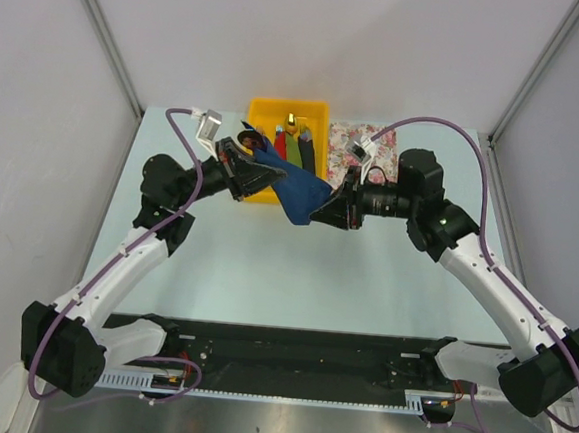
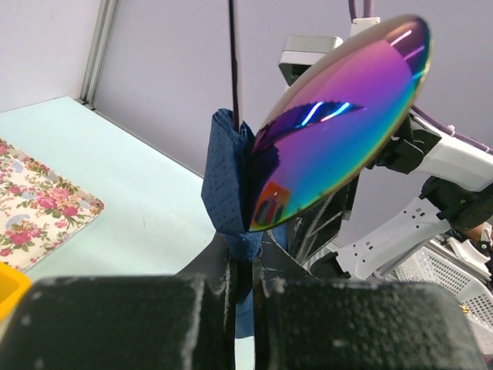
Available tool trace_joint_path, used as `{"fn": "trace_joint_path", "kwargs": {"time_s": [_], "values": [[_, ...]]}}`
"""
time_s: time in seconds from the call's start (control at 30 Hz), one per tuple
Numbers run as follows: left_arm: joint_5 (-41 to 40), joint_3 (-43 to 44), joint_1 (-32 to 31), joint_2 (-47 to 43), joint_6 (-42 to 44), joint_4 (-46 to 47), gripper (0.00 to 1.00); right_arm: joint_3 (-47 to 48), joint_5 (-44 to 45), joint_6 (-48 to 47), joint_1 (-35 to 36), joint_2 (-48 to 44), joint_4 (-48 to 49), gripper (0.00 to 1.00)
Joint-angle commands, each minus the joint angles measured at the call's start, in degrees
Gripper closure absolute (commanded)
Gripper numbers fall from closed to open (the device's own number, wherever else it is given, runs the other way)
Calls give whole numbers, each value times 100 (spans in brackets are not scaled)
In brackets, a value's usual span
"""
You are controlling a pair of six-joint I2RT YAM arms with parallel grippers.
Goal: Place the utensils on the paper napkin and roll it up
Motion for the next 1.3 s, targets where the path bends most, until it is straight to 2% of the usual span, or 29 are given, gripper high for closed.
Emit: {"fn": "trace_joint_path", "kwargs": {"time_s": [0.0,0.03,0.2,0.33,0.57,0.63,0.7,0.77,0.83,0.9,0.93,1.03,1.13,1.27], "values": [[119,305,19,-187,-220,486,100,-4,-215,-51,-6,-6,427,95],[146,322,19,-205,-237,486,100,-13,-215,-87,-6,-24,374,100],[391,366,19,-223,-439,574,100,-83,-399,-359,-129,-6,356,100],[568,559,19,-73,-676,653,100,-233,-548,-1017,-208,55,155,100],[594,604,-34,-134,-669,531,100,-277,-698,-1124,-287,108,84,100],[542,595,-60,-161,-589,461,100,-216,-611,-1116,-304,152,-3,93],[411,586,-60,-196,-388,311,100,4,-506,-1063,-348,143,-258,79],[69,595,-60,-205,-46,-74,100,231,-295,-1011,-419,38,-538,73],[-204,603,-60,-188,105,-425,100,303,275,-914,-497,-207,-663,73],[-626,612,-34,-126,246,-612,100,294,950,-870,-515,-383,-742,66],[-723,621,-34,-56,255,-656,100,303,1102,-861,-524,-532,-777,57],[-1101,700,-34,32,369,-919,100,356,1384,-799,-516,-709,-786,47],[-1505,867,-34,76,615,-1341,100,426,1683,-668,-419,-911,-481,44],[-1699,946,-52,155,625,-1421,100,435,1763,-623,133,-956,135,44]]}}
